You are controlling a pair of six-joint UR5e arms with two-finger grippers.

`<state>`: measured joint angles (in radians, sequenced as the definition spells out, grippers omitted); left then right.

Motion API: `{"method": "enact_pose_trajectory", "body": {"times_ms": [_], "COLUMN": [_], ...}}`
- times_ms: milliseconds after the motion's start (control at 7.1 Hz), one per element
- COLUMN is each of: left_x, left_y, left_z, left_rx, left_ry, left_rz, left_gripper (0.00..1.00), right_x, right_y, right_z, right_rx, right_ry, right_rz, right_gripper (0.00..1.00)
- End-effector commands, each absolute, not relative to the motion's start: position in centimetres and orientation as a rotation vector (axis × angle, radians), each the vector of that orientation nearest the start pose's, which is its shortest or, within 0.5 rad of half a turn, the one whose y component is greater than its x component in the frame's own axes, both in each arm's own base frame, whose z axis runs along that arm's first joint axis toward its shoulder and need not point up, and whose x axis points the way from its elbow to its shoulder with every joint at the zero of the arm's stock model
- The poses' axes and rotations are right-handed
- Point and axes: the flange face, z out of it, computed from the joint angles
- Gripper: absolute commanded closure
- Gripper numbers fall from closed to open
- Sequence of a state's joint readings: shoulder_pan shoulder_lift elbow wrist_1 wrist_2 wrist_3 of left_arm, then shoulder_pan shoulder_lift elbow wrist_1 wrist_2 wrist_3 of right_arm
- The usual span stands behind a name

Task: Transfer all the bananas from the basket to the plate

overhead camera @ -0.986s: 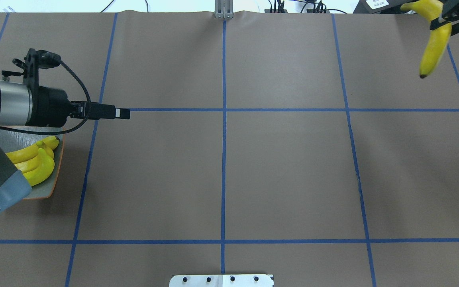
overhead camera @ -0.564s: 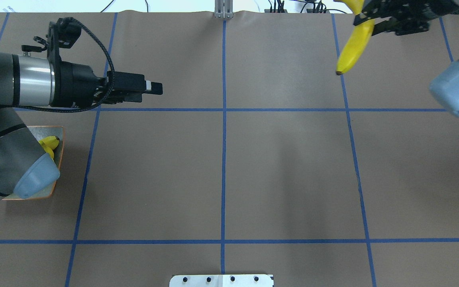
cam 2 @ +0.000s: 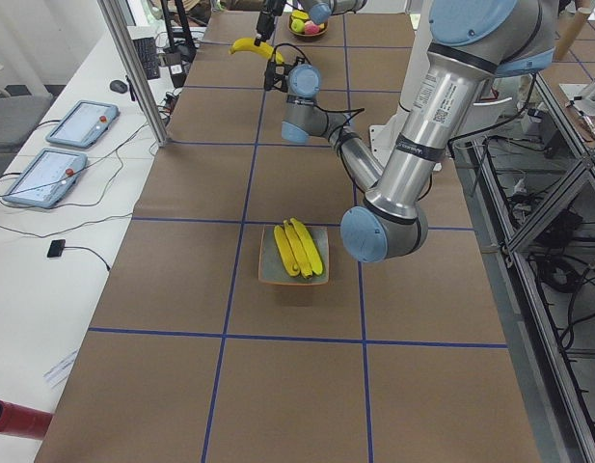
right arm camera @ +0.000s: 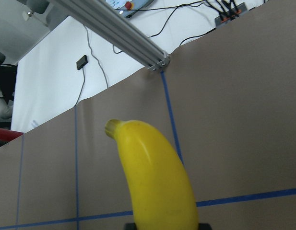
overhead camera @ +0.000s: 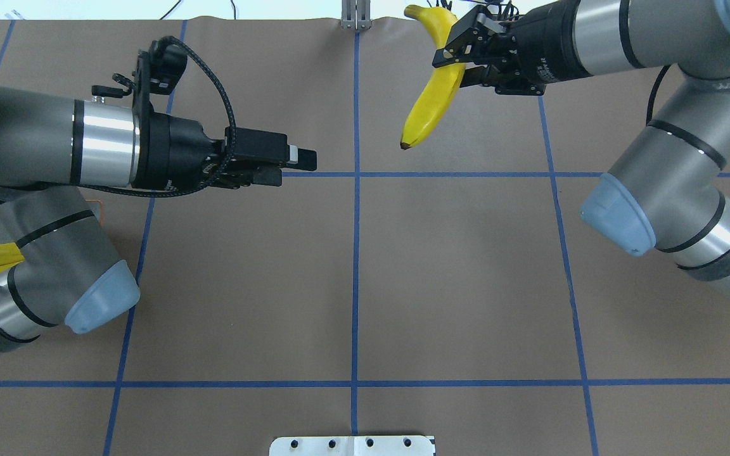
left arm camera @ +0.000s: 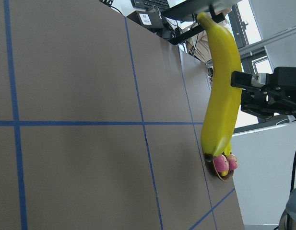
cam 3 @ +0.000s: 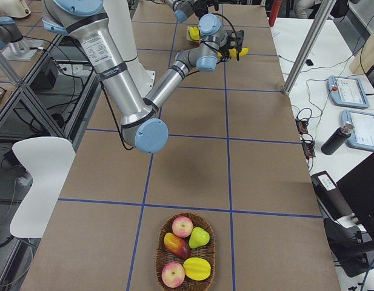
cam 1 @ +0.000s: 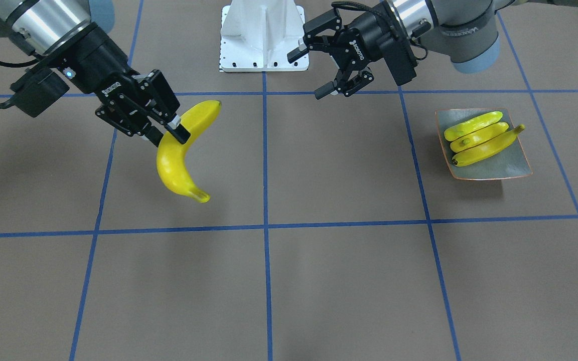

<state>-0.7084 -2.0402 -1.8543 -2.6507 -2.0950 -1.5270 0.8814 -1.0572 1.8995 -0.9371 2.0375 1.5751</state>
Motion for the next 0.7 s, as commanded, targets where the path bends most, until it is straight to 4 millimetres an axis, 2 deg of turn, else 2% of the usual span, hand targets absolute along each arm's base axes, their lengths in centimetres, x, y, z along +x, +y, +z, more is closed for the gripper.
{"method": "enact_pose_trajectory", "body": {"times_ms": [0, 282, 423, 564], "left_x": [37.0, 37.5, 37.4, 37.4], "left_y": [-39.3, -37.8, -37.8, -37.7], "left_z": [14.0, 12.7, 12.6, 12.4], "left_rx": [0.280, 0.270, 0.270, 0.272], "left_ry": [1.802, 1.831, 1.834, 1.836], "left_rz": [0.058, 0.090, 0.092, 0.094], "left_gripper": [0.00, 0.00, 0.00, 0.00], "right_x": [-32.6, -36.9, -37.7, -37.4], "right_y": [-45.9, -42.0, -40.6, -40.0], "right_z": [13.5, 12.5, 12.1, 12.3], "right_rx": [0.305, 0.343, 0.337, 0.326], "right_ry": [-1.623, -1.727, -1.779, -1.820], "right_rz": [0.322, 0.340, 0.361, 0.363], "right_gripper": [1.00, 1.00, 1.00, 1.00]}}
